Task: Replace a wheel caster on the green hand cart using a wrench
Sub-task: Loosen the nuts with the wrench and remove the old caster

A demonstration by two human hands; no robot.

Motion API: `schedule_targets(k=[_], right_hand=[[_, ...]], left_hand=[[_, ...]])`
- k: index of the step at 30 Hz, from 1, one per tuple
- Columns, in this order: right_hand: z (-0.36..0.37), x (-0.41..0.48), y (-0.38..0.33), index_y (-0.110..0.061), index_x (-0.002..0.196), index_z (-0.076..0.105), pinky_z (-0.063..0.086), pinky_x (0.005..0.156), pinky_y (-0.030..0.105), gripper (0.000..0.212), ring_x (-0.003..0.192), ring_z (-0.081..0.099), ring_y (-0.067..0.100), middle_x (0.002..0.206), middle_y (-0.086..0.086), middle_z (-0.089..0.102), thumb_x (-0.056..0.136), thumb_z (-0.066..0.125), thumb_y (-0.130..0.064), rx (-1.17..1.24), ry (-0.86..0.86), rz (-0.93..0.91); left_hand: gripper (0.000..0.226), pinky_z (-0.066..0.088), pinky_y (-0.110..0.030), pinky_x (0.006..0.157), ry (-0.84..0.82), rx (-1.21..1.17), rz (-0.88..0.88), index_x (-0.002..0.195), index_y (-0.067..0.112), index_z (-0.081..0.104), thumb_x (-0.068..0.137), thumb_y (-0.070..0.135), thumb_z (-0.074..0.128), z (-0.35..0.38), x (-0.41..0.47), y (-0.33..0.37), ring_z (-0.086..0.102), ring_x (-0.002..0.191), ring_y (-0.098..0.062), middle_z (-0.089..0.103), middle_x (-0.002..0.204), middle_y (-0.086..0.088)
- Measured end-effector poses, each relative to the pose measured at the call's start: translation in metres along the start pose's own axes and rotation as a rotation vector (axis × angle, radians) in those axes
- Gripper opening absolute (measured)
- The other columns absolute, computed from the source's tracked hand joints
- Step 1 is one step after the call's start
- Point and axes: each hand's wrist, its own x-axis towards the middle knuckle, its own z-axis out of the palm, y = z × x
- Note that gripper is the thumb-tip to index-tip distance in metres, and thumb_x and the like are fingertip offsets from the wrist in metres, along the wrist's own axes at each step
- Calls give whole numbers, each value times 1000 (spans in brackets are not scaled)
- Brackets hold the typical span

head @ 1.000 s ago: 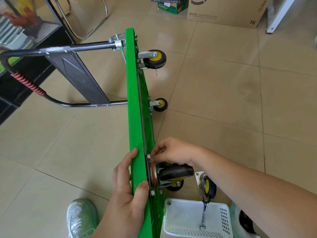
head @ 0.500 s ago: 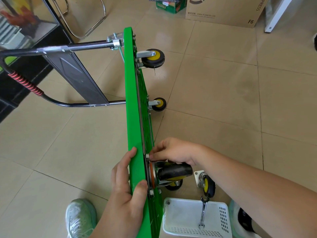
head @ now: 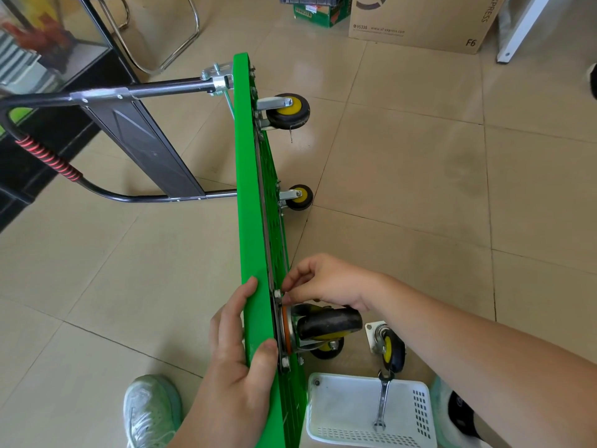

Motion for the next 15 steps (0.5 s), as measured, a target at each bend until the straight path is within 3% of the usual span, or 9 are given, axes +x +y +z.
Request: schedule_targets(k=[2, 5, 9, 12, 15], right_hand=[[-1, -3, 0, -23, 90, 74, 55, 95, 37, 18, 90, 68, 17, 91, 1, 74, 78, 84, -13, 35, 4, -18], [-7, -15, -5, -19, 95, 72, 49, 72, 20, 18, 83, 68, 10, 89, -1, 73, 83, 79, -10, 75, 33, -47], [-19, -45, 1, -20, 97, 70, 45, 72, 26, 14, 83, 69, 10, 87, -5, 75, 87, 76, -13, 156, 178, -47], [-27, -76, 24, -17, 98, 70, 46, 70, 28, 13, 84, 68, 15, 85, -2, 75, 87, 75, -11, 292, 375, -38], [-23, -107, 60, -13, 101, 70, 50, 80, 35, 18, 87, 67, 19, 90, 3, 77, 86, 74, -5, 385, 502, 19]], left_hand=[[68, 48, -50, 109, -8, 0, 1, 134, 72, 37, 81, 31, 52, 0, 0, 0, 58, 121, -7, 45, 136, 31], [67, 48, -42, 108, -13, 4, 17, 132, 74, 36, 82, 33, 51, 0, 1, -1, 55, 123, -2, 42, 133, 39], [64, 43, -19, 99, -33, -6, 45, 126, 81, 30, 84, 36, 48, -2, 1, 4, 50, 120, 14, 36, 125, 50], [58, 48, -29, 101, -68, -34, 8, 132, 78, 26, 93, 41, 47, -2, 0, 3, 56, 119, 0, 31, 126, 50], [60, 41, -13, 92, -60, -38, 13, 133, 73, 25, 85, 42, 45, -1, -2, 8, 48, 111, 21, 31, 126, 42]])
